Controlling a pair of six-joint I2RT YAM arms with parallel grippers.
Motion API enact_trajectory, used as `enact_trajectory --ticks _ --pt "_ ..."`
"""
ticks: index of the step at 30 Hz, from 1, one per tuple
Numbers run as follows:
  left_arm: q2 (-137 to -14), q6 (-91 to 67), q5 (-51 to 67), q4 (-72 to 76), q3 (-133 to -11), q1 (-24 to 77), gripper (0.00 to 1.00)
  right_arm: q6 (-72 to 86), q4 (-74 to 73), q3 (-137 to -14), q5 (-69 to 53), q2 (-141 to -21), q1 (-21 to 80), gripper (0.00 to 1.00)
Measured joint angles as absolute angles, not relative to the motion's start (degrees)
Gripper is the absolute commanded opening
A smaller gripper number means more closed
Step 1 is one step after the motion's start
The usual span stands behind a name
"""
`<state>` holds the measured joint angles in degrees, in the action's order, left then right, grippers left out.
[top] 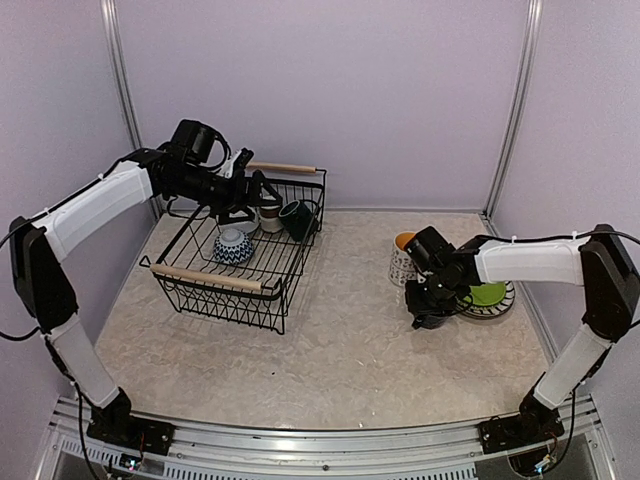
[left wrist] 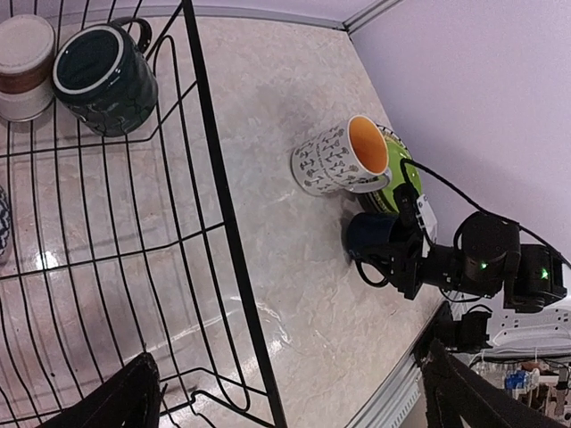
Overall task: Unload the mixed dishes from the dish rack
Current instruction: Place the cup at the center of the board, then move the dish rack to the center of the board.
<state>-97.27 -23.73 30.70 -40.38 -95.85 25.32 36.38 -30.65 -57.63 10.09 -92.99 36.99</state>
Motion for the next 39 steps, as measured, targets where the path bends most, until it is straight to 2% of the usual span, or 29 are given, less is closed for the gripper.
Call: enact_trajectory --ticks 6,16,19,23,39 --pt "-101.3 -23.73 30.65 -42.94 -96.55 28.86 0.96 35.68 -28.77 -58.67 10.33 -93.36 36.95 0.48" --pt "-102.5 -23.03 26.72 -44.66 -96.62 31.97 0.97 34.96 -28.84 -58.87 10.04 -89.91 37.08 0.86" --pt "-102.5 -22.44 24.75 -45.21 -96.84 31.97 0.98 34.65 -28.77 -58.83 10.2 -86.85 37.63 0.94" --pt "-102.39 -21.91 21.1 -45.91 -97.08 32.1 0.99 34.5 -28.71 -58.54 10.52 -83.33 38.59 1.0" --pt "-97.76 -26.55 15.07 -51.31 -89.47 30.5 0.99 34.33 -23.07 -50.96 9.98 -72.01 39.66 1.0"
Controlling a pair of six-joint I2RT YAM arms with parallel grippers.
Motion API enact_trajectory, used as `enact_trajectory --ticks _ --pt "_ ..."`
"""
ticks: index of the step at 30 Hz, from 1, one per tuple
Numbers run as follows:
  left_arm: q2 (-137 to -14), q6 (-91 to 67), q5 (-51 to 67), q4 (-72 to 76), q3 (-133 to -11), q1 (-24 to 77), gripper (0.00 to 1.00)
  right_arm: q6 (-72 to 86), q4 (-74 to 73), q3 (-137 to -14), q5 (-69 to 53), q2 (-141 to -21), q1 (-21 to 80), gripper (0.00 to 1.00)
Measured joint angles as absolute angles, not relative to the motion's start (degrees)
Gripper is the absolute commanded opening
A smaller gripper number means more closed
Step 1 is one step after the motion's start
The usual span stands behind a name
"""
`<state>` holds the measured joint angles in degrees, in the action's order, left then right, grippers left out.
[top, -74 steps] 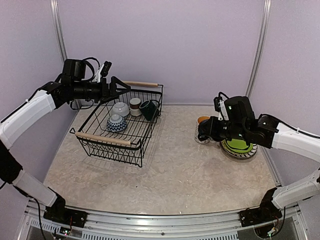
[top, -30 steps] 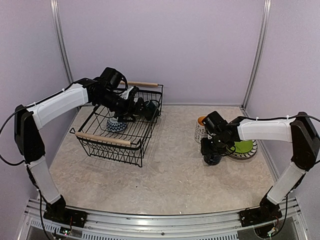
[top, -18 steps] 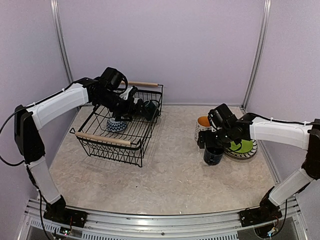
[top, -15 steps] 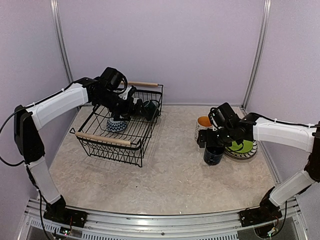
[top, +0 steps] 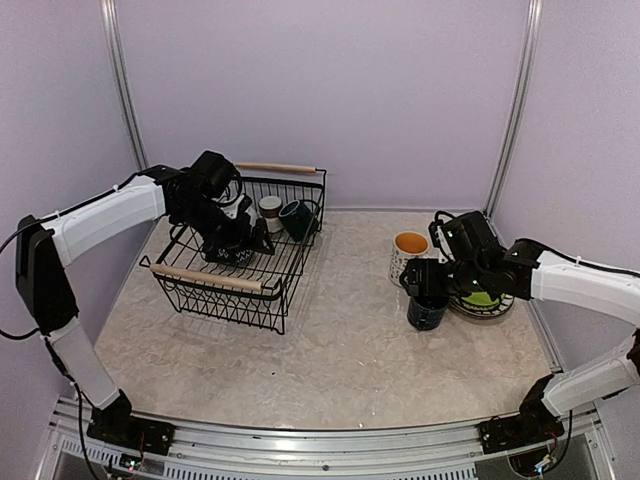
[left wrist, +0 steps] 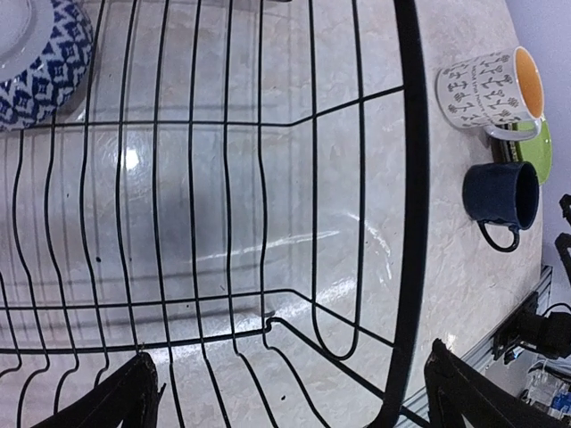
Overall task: Unload the mixed dishes from the dish rack
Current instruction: Move the dish rack to the center of the board.
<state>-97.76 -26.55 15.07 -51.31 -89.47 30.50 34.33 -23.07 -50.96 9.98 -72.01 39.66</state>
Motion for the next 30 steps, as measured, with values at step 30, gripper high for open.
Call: enact_trajectory --ticks 30 --pt "-81.73 -40.56 12.84 -54.65 -68.9 37.39 0.99 35.68 -17.1 -46.92 7.44 -69.91 40.4 1.0"
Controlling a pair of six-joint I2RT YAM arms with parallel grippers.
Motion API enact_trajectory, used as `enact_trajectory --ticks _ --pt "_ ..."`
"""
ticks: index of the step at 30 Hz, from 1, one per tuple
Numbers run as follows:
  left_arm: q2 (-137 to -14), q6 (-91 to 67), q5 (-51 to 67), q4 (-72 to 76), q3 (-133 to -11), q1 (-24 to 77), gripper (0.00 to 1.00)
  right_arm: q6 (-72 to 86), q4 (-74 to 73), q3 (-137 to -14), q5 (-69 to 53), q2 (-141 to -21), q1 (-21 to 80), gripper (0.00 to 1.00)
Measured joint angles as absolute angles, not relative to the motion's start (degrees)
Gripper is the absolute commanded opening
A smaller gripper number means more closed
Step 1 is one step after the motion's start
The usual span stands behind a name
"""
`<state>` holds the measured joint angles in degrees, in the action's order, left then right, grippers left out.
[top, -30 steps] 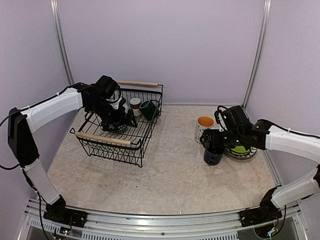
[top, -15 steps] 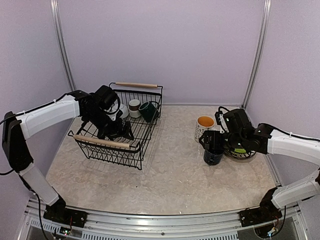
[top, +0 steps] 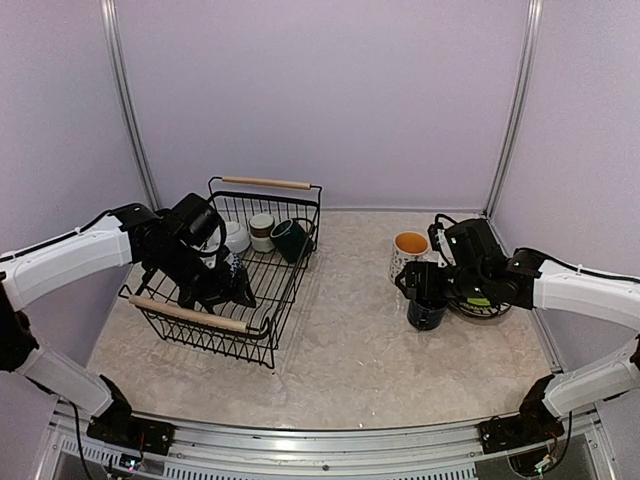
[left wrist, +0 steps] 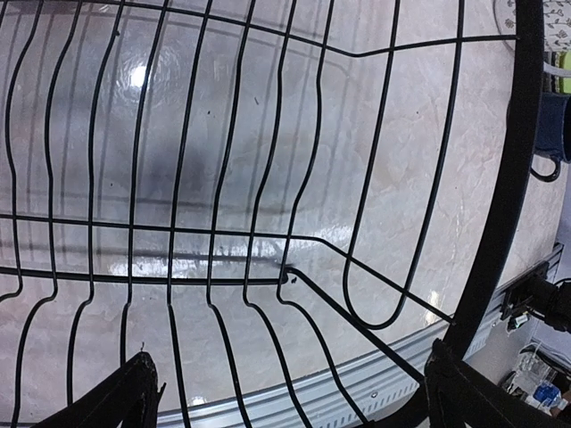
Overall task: Unload the mixed dishes from the dish rack
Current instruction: Move the dish rack to the center of the board.
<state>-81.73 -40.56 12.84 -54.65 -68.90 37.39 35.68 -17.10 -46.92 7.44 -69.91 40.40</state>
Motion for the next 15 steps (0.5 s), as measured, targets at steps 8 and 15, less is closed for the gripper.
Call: enact_trajectory --ticks 8,15 --pt "-74.19 -43.9 12.91 -57.49 -64.86 38.65 0.99 35.81 -16.34 -46.92 7.2 -70.48 40.49 1.0" --pt "-73.78 -38.63 13.45 -59.46 -71.88 34.13 0.99 36.07 -16.4 -46.92 7.09 -71.35 41.23 1.0"
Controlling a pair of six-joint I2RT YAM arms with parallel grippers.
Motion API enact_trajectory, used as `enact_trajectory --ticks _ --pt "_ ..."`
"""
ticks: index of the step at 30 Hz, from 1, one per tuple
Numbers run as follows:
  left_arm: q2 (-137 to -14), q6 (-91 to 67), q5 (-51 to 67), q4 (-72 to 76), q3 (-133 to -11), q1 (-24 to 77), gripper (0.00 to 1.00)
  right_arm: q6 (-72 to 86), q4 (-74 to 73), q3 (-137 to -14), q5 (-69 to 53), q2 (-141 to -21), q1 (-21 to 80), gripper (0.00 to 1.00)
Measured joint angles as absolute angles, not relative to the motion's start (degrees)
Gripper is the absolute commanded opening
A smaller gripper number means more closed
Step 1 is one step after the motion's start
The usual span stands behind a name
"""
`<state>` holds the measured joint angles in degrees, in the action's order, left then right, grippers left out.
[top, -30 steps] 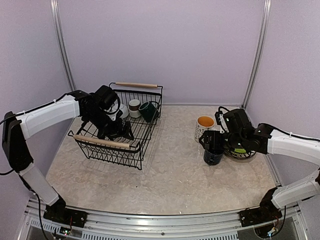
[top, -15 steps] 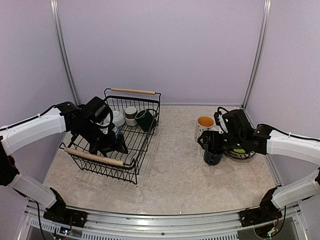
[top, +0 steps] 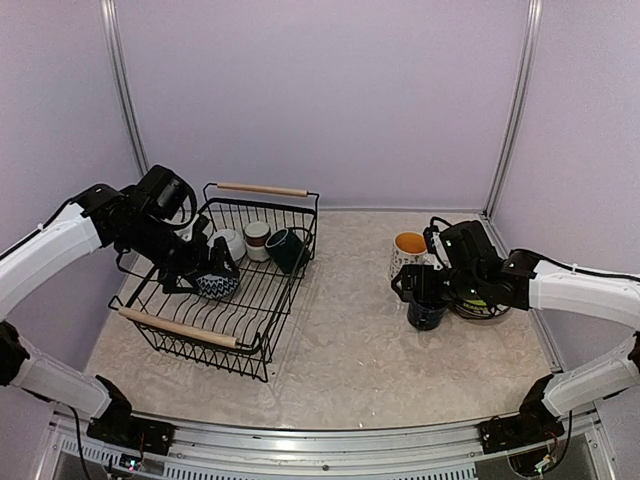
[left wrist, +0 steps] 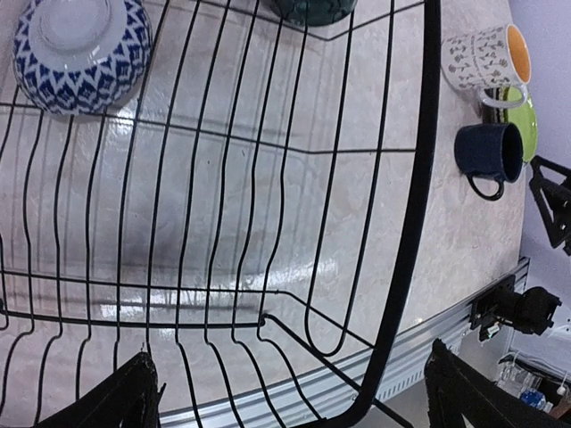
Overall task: Unload the mixed dishes from the dish rack
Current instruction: Move the dish rack to the center of the board, then grab the cup from the dish rack.
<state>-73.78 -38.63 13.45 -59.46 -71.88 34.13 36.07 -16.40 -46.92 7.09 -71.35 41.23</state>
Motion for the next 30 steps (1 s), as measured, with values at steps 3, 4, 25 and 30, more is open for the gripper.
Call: enact_trajectory --ticks 3,4,25,30 --pt "-75.5 -35.38 13.3 -59.27 -76.03 30.28 0.99 36.27 -16.45 -46.92 7.27 -71.35 41.52 1.0" --pt "-76.38 -34.11 13.08 -59.27 -77.49 28.77 0.99 36.34 -16.45 -46.92 7.29 -71.35 41.58 1.0" --pt "-112.31 -30.63 23.05 -44.05 -101.73 21.3 0.99 37.19 -17.82 -47.9 9.74 -71.33 43.77 1.0" --pt "-118.34 -34.79 23.07 -39.72 -105.58 21.65 0.99 37.19 -18.15 -47.9 10.22 -70.85 43.79 1.0"
